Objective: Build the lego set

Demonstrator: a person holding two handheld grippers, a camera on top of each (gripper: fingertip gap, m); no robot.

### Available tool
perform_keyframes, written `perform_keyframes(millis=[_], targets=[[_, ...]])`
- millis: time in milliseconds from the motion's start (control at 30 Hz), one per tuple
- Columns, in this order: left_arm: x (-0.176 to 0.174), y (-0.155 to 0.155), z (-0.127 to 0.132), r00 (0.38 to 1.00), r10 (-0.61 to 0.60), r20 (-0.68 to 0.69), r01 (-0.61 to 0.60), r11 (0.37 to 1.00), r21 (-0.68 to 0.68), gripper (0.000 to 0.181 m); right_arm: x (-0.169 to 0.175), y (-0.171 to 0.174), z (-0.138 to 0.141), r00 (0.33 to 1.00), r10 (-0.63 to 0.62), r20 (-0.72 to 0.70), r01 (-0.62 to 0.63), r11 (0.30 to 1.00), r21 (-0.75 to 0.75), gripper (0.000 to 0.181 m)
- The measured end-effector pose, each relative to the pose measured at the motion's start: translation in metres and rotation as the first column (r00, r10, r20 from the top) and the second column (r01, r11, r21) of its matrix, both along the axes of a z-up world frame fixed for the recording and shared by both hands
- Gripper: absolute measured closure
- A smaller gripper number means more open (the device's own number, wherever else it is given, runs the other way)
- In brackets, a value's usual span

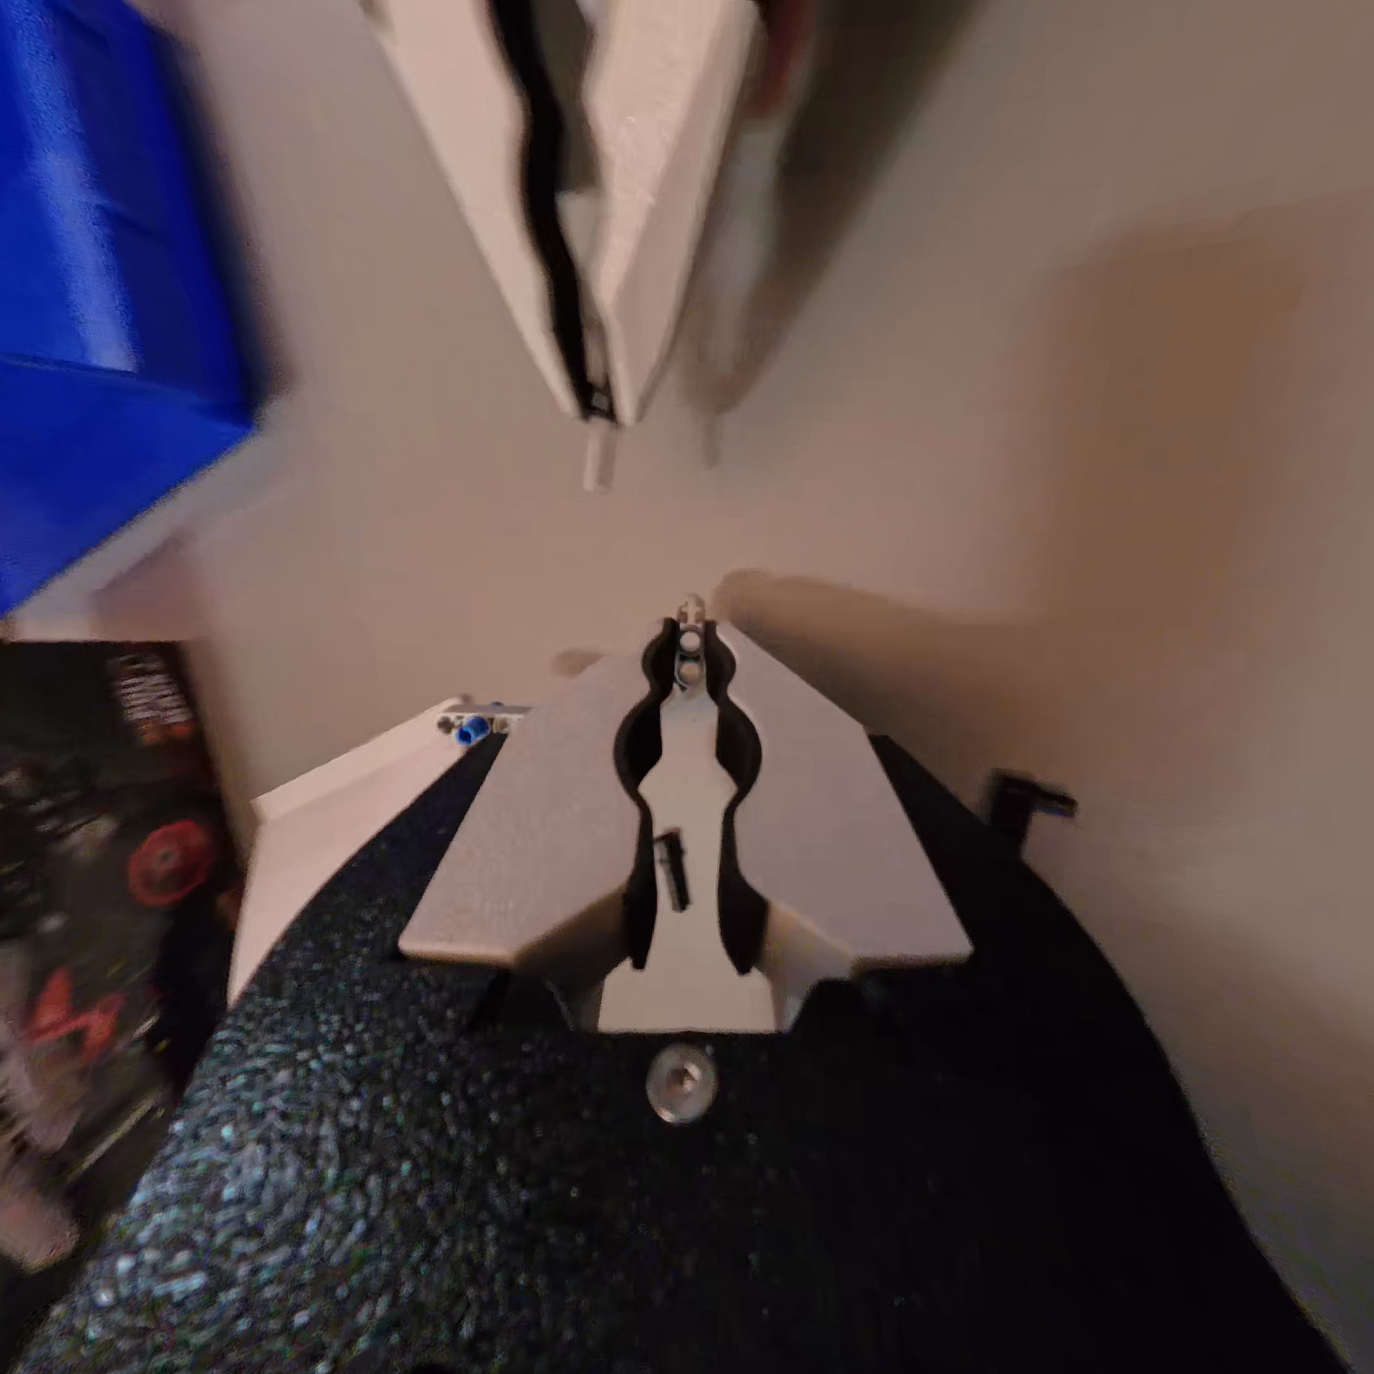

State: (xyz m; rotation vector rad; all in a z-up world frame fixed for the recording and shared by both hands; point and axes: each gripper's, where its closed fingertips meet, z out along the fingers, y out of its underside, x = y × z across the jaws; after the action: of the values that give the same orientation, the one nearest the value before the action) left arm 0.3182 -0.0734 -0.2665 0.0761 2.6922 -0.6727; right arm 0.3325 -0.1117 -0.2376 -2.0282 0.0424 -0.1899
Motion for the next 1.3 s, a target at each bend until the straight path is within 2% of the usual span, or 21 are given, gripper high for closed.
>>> perform_keyframes(millis=[33, 133, 233, 367, 667, 933, 1167, 1233, 1300], targets=[[0.004, -0.002, 0.013, 0.999, 0.026, 0.046, -0.023, 0.997, -0.072, 0.176, -0.002, 0.003, 0.006, 1.000, 0.012, 0.007, -0.013, 0.999, 0.033, 0.177], [0.007, -0.003, 0.058, 0.987, 0.110, 0.119, -0.069, 0.949, -0.306, 0.176, -0.004, 0.007, 0.028, 0.997, 0.026, 0.075, -0.036, 0.990, 0.137, 0.177], [-0.002, -0.002, 0.094, 0.981, 0.131, 0.146, -0.047, 0.880, -0.473, 0.176, -0.013, 0.013, 0.054, 0.992, 0.057, 0.109, -0.083, 0.963, 0.257, 0.177], [-0.018, -0.003, 0.114, 0.981, 0.095, 0.170, 0.013, 0.837, -0.546, 0.176, -0.027, 0.026, 0.076, 0.983, 0.100, 0.155, -0.148, 0.929, 0.340, 0.177], [-0.029, 0.006, 0.113, 0.983, 0.048, 0.175, 0.046, 0.865, -0.499, 0.176, -0.043, 0.035, 0.082, 0.965, 0.162, 0.207, -0.223, 0.920, 0.322, 0.177], [-0.039, 0.013, 0.109, 0.991, -0.004, 0.134, 0.068, 0.875, -0.480, 0.176, -0.052, 0.044, 0.078, 0.959, 0.222, 0.179, -0.270, 0.908, 0.320, 0.178], [-0.048, 0.018, 0.111, 0.998, -0.046, 0.029, 0.055, 0.834, -0.549, 0.176, -0.063, 0.055, 0.076, 0.949, 0.297, 0.104, -0.314, 0.875, 0.370, 0.178], [-0.048, 0.022, 0.111, 0.998, -0.038, 0.048, 0.058, 0.845, -0.532, 0.176, -0.061, 0.057, 0.077, 0.952, 0.285, 0.109, -0.305, 0.880, 0.364, 0.178], [-0.046, 0.025, 0.106, 0.996, -0.021, 0.083, 0.057, 0.883, -0.466, 0.176, -0.060, 0.059, 0.074, 0.955, 0.263, 0.138, -0.295, 0.900, 0.323, 0.178]])
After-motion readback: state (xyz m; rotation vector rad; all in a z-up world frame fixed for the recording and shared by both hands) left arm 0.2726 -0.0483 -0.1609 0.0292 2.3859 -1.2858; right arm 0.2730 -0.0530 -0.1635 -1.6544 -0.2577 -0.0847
